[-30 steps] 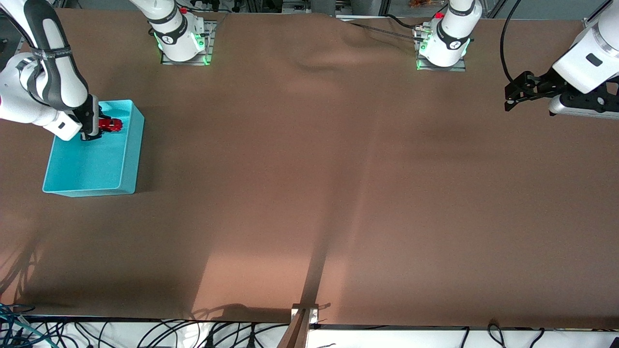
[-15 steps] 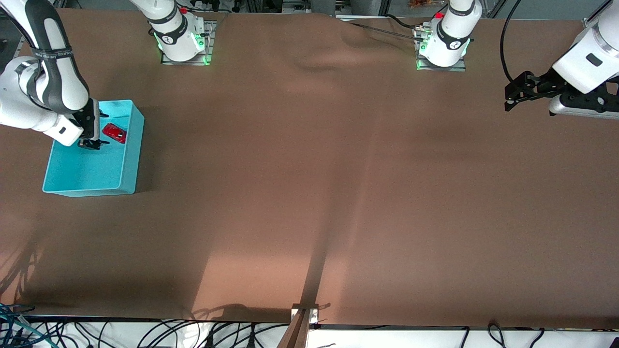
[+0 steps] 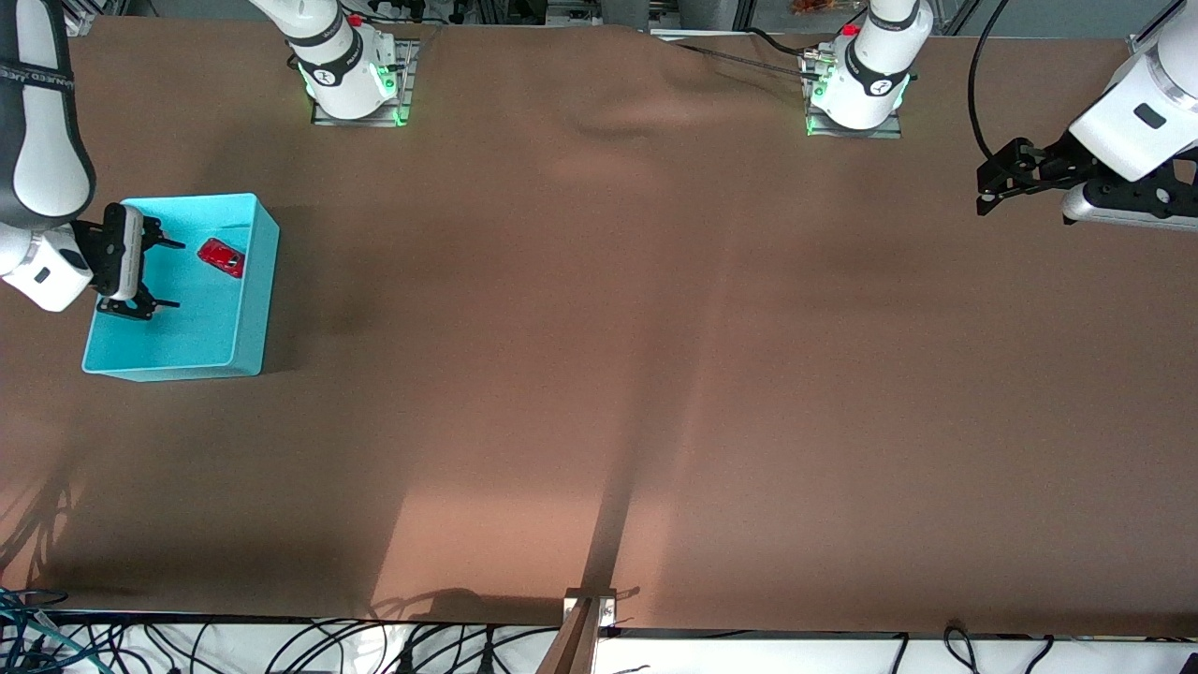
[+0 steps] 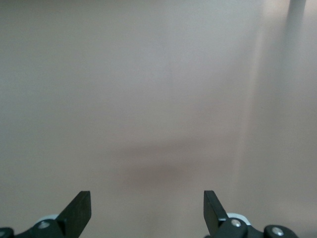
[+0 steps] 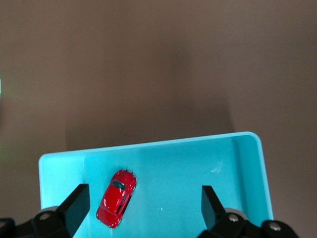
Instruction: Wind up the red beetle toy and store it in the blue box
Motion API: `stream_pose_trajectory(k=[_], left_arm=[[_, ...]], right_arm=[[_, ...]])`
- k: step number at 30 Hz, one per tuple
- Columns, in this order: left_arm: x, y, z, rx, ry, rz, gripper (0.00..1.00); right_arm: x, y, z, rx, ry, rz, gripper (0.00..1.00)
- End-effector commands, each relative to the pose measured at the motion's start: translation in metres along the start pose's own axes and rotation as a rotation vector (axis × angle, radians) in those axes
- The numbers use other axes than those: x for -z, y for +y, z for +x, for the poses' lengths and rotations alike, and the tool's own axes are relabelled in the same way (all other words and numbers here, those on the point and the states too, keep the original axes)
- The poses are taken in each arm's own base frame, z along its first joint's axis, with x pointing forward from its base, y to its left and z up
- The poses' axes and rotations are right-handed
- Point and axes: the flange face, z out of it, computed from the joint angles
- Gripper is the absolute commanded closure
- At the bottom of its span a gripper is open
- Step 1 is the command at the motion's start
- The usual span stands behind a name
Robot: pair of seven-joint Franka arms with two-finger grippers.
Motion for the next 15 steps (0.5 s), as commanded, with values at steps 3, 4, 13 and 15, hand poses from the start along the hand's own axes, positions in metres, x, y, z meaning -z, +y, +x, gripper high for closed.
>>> stream_pose_trajectory(k=[3, 4, 13, 15], left_arm=[[0.005, -0.002, 0.003, -0.014, -0.007, -0.017, 0.0], [0.005, -0.002, 0.003, -0.016, -0.007, -0.017, 0.0], [0.005, -0.002, 0.003, -0.016, -0.007, -0.017, 0.0], [0.005, -0.003, 0.003, -0.014, -0.007, -0.017, 0.0]], right_arm=[[0.047, -0.006, 0.045, -0.25, -0.02, 0.022, 0.0], [0.053, -0.006, 0.049, -0.289, -0.032, 0.015, 0.0], [0.09, -0.022, 0.105, -0.62, -0.138, -0.079, 0.0], [0.09, -0.025, 0.11, -0.733, -0.14, -0.077, 0.0]])
